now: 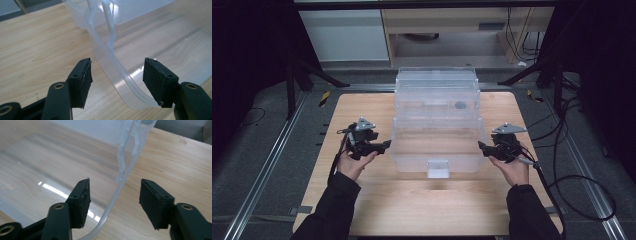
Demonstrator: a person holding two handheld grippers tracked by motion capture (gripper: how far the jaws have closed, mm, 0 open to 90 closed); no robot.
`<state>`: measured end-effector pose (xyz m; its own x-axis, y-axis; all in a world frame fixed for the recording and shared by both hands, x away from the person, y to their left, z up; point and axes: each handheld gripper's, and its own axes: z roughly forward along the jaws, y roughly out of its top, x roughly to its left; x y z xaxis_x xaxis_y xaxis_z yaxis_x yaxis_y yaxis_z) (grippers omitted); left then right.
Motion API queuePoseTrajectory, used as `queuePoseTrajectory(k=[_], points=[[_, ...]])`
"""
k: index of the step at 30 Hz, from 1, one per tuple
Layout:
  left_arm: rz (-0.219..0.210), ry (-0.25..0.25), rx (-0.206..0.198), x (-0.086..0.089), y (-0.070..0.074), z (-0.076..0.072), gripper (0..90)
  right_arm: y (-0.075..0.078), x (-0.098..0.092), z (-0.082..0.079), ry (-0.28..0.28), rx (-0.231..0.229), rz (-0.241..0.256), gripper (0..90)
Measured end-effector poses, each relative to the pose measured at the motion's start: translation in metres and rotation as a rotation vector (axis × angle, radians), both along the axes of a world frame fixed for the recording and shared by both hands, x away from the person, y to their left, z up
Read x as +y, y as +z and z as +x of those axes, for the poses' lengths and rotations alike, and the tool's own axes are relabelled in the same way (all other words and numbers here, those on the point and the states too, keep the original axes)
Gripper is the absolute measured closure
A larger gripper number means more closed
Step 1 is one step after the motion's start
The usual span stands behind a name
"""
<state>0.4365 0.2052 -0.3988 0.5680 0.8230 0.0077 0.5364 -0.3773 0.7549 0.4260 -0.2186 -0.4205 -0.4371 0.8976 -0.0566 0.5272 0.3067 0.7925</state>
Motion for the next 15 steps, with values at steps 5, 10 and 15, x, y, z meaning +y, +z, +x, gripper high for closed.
queuePoseTrajectory(k=[5, 10, 15], points=[[0.034, -0.003, 0.023, -0.009, -0.013, 0.006, 42.9, -0.006, 0.002, 0.004, 0.008, 0.024, -0.008, 51.8], [0.027, -0.003, 0.054, -0.014, -0.022, 0.011, 47.2, -0.01, 0.004, 0.007, 0.01, 0.054, -0.019, 58.1], [0.025, -0.02, 0.065, -0.016, -0.025, 0.011, 55.9, -0.011, 0.004, 0.007, 0.005, 0.065, -0.027, 65.8]])
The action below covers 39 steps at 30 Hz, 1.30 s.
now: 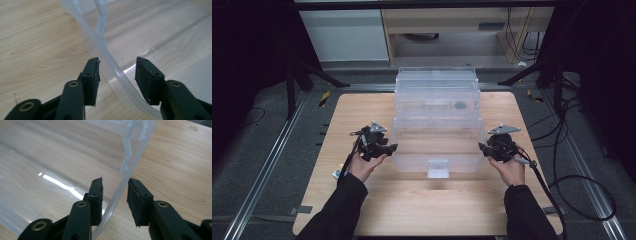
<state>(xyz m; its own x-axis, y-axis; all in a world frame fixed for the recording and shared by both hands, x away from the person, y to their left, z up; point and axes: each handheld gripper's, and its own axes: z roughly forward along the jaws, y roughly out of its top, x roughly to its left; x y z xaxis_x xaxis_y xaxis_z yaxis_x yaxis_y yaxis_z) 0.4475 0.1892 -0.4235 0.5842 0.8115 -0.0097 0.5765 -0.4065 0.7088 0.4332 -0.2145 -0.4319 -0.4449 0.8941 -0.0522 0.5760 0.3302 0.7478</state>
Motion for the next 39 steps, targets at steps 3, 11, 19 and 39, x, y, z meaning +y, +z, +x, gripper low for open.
queuePoseTrajectory(k=[3, 11, 19, 39], points=[[0.001, -0.004, 0.012, -0.001, -0.002, -0.001, 58.7, 0.0, 0.001, -0.001, 0.002, -0.008, -0.005, 65.9], [0.005, 0.016, 0.024, 0.003, -0.001, -0.004, 61.0, -0.001, 0.004, -0.004, 0.008, -0.018, 0.01, 65.6], [0.014, 0.022, 0.031, 0.014, 0.0, -0.013, 60.9, -0.001, 0.014, -0.01, 0.026, -0.015, 0.008, 64.9], [-0.014, 0.01, -0.053, 0.044, 0.035, -0.03, 41.7, 0.015, 0.005, -0.016, 0.036, -0.075, 0.105, 41.1]])
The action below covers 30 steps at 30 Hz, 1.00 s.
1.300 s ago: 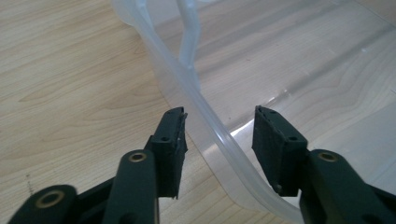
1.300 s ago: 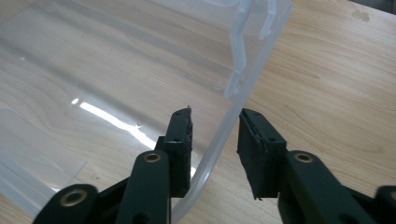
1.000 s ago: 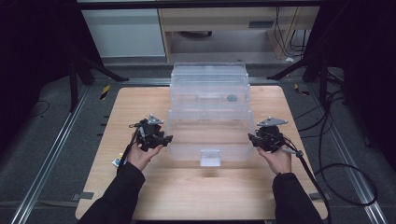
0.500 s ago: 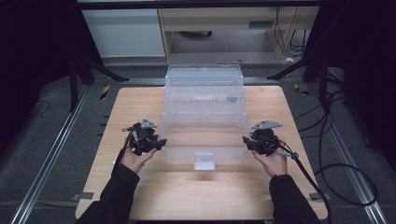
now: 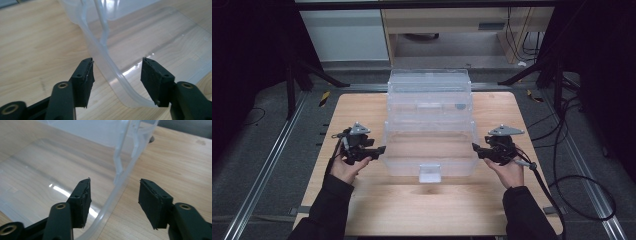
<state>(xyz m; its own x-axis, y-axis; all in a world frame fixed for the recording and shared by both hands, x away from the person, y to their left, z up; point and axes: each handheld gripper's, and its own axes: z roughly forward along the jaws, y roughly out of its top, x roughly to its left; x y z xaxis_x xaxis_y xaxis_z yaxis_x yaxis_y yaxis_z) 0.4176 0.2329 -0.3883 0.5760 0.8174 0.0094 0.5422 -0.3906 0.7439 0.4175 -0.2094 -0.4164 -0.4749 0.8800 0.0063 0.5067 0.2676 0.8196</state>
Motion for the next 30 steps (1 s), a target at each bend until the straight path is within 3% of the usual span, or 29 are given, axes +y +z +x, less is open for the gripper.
queuePoseTrajectory(k=[5, 7, 12, 15, 20, 27, 30], points=[[-0.017, 0.019, -0.021, 0.015, 0.01, -0.008, 36.3, 0.006, -0.013, -0.005, -0.027, -0.022, 0.018, 32.7], [-0.008, 0.039, -0.02, 0.028, 0.01, -0.013, 34.3, 0.005, -0.026, -0.011, -0.052, -0.032, -0.011, 28.8], [0.013, 0.064, -0.012, 0.046, 0.006, -0.022, 29.9, -0.003, -0.046, -0.016, -0.112, -0.003, -0.006, 22.1], [0.024, 0.07, 0.006, 0.059, 0.003, -0.026, 28.2, -0.008, -0.054, -0.018, -0.145, 0.011, -0.034, 20.6], [0.016, 0.072, 0.065, 0.076, -0.003, -0.028, 29.2, -0.017, -0.059, -0.02, -0.17, 0.029, -0.049, 18.5], [0.027, 0.089, 0.087, 0.084, -0.005, -0.031, 28.3, -0.024, -0.058, -0.02, -0.176, 0.061, -0.078, 17.2], [0.028, 0.092, 0.071, 0.088, -0.005, -0.031, 28.2, -0.025, -0.059, -0.021, -0.177, 0.056, -0.077, 17.1]])
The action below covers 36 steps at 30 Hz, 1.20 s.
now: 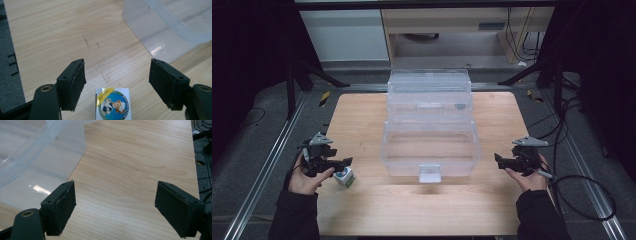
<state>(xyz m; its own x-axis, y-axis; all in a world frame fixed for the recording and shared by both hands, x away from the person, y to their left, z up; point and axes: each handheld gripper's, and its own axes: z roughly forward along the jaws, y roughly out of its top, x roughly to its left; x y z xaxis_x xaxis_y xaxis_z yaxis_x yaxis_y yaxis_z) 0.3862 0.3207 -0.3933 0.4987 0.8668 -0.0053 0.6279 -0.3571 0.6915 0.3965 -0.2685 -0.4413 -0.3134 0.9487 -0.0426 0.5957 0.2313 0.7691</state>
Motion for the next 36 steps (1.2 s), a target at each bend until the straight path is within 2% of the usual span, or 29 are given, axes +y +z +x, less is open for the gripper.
queuePoseTrajectory(k=[2, 4, 6, 9, 11, 13, 20, 22, 26, 30, 31, 36], points=[[-0.003, -0.007, 0.006, 0.002, -0.001, 0.0, 28.1, -0.001, -0.001, -0.001, -0.004, 0.0, -0.004, 17.2], [0.012, -0.001, 0.013, 0.003, -0.003, 0.001, 28.1, -0.003, -0.002, -0.001, -0.007, 0.007, 0.001, 17.2], [0.021, -0.008, -0.01, 0.003, -0.005, 0.001, 27.2, -0.005, -0.003, 0.0, -0.011, 0.011, -0.002, 17.1], [0.017, -0.019, -0.006, 0.0, -0.004, 0.001, 28.3, -0.007, -0.003, -0.001, -0.011, 0.016, -0.005, 17.1], [0.043, -0.039, -0.005, -0.003, -0.005, 0.001, 28.1, -0.008, -0.003, -0.001, -0.01, 0.017, -0.004, 17.0], [0.055, -0.038, -0.002, -0.005, -0.005, 0.0, 26.2, -0.009, -0.003, -0.001, -0.01, 0.021, -0.01, 16.9], [0.08, -0.042, 0.012, -0.001, -0.007, -0.005, 25.5, -0.011, 0.0, -0.001, -0.001, 0.035, -0.017, 16.9], [0.082, -0.048, 0.039, 0.001, -0.008, -0.005, 28.0, -0.012, -0.001, 0.0, 0.004, 0.037, -0.029, 16.8], [0.102, -0.043, 0.061, 0.001, -0.014, -0.004, 28.8, -0.012, 0.0, 0.0, 0.005, 0.043, -0.027, 16.9], [0.115, -0.038, 0.089, -0.001, -0.019, -0.003, 27.8, -0.013, 0.0, 0.0, 0.008, 0.051, -0.042, 17.0], [0.115, -0.037, 0.108, -0.002, -0.021, -0.002, 27.0, -0.013, 0.0, 0.001, 0.011, 0.048, -0.043, 17.0], [0.133, -0.043, 0.154, -0.003, -0.029, 0.001, 24.1, -0.014, 0.001, 0.001, 0.015, 0.052, -0.048, 17.1]])
